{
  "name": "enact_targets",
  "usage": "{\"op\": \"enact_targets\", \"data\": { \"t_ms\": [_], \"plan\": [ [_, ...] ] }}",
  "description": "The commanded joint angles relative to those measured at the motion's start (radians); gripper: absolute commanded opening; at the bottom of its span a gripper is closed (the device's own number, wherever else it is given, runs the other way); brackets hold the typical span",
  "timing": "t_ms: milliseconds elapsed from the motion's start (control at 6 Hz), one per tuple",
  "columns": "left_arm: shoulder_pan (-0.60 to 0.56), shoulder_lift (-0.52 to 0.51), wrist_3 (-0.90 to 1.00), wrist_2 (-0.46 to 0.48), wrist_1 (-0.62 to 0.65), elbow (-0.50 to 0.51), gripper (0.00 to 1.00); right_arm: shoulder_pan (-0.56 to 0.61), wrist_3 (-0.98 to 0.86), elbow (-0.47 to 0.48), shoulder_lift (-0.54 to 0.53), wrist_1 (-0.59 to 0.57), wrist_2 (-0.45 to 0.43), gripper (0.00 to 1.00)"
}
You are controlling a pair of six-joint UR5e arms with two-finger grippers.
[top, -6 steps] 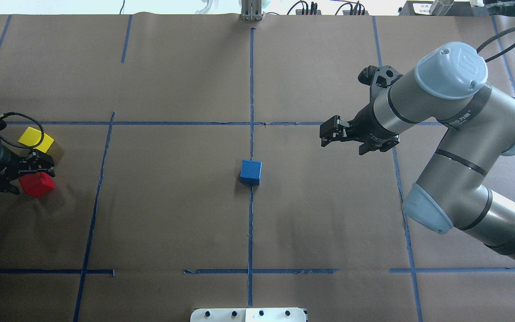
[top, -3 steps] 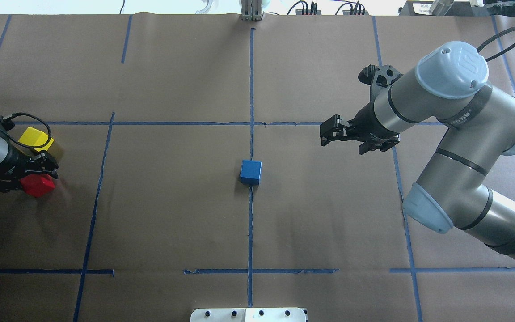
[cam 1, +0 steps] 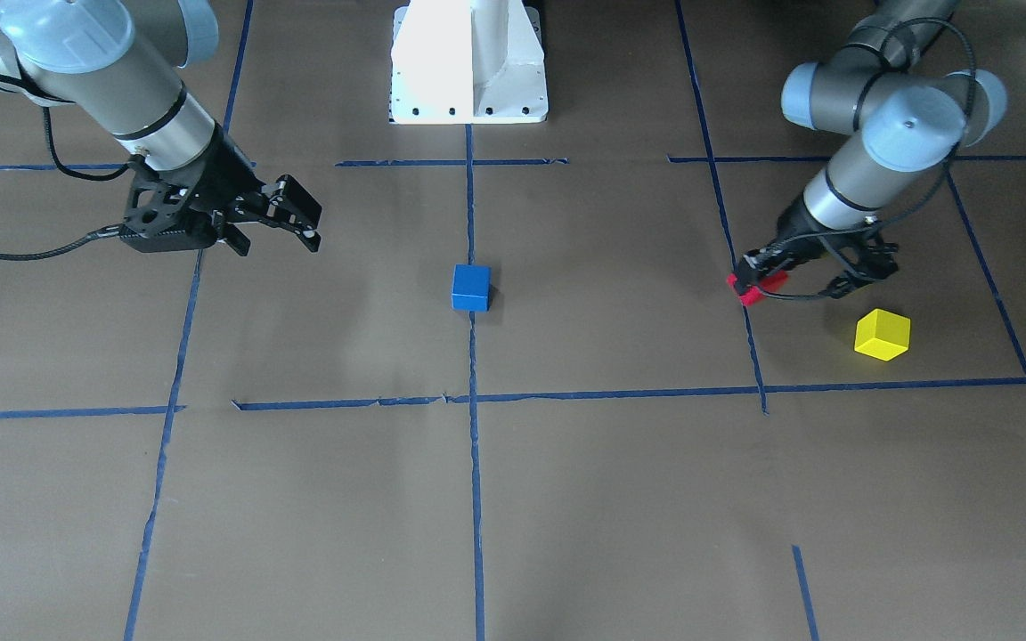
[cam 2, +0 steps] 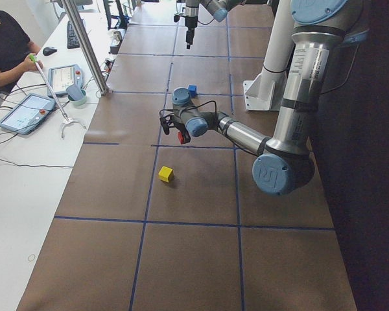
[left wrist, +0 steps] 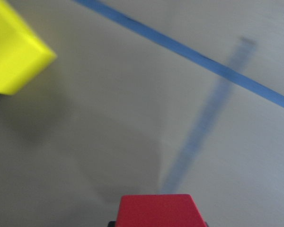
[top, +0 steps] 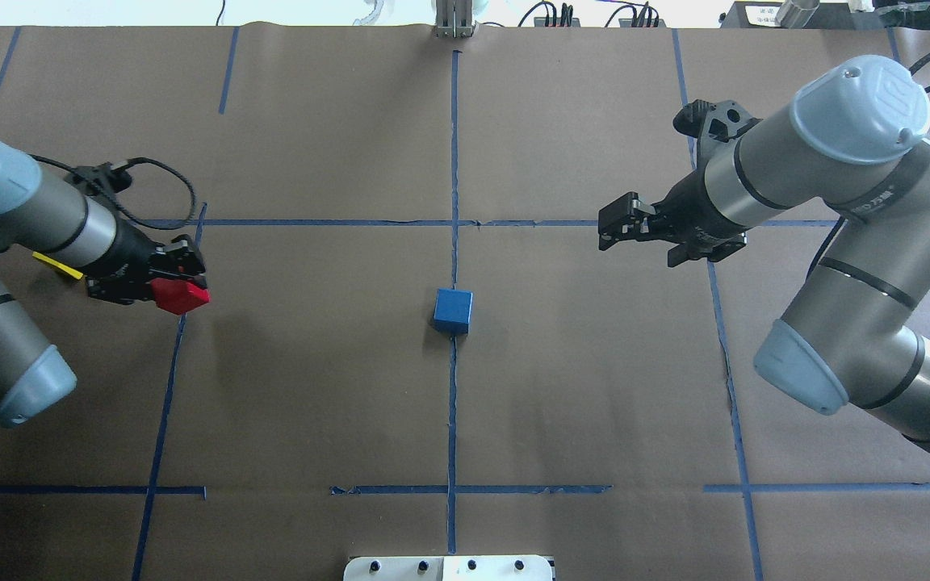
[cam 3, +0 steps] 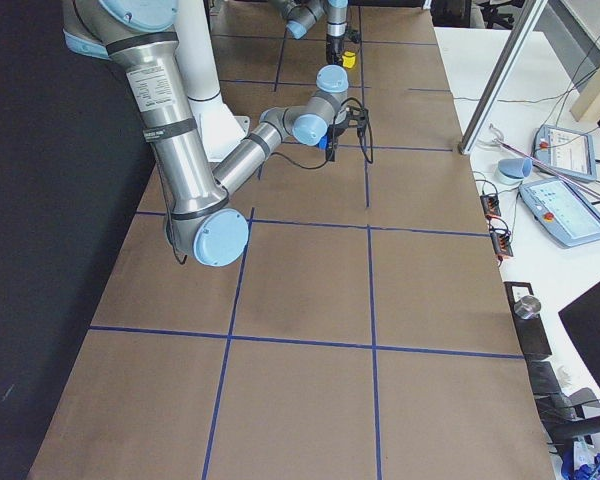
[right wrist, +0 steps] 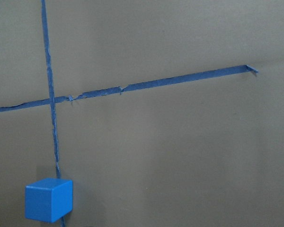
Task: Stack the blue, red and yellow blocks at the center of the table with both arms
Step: 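Carry the red cube with the left gripper above the blue cube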
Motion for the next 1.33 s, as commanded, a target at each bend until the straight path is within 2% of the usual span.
{"op": "enact_targets", "data": {
  "t_ms": [0, 167, 333, 500, 1000, 1167],
  "plan": [
    [0.132, -0.277, 0.013, 0.079, 0.277, -0.043, 0.0, 0.052, -0.089, 0.037, -0.078, 0.0, 0.005, 1.0],
    [0.19, -0.42, 0.12, 0.111, 0.408, -0.031, 0.0, 0.061, -0.112, 0.046, -0.102, 0.0, 0.005, 1.0],
    [0.24, -0.508, 0.165, 0.194, 0.412, 0.035, 0.0, 0.067, -0.113, 0.058, -0.119, 0.0, 0.005, 1.0],
    [0.248, -0.586, 0.206, 0.217, 0.414, 0.146, 0.0, 0.066, -0.113, 0.059, -0.119, 0.0, 0.005, 1.0],
    [0.249, -0.711, 0.211, 0.249, 0.414, 0.348, 0.01, 0.06, -0.113, 0.054, -0.119, 0.0, 0.001, 1.0],
    [0.249, -0.713, 0.211, 0.251, 0.414, 0.359, 0.02, 0.061, -0.113, 0.054, -0.121, 0.0, 0.001, 1.0]
  ]
}}
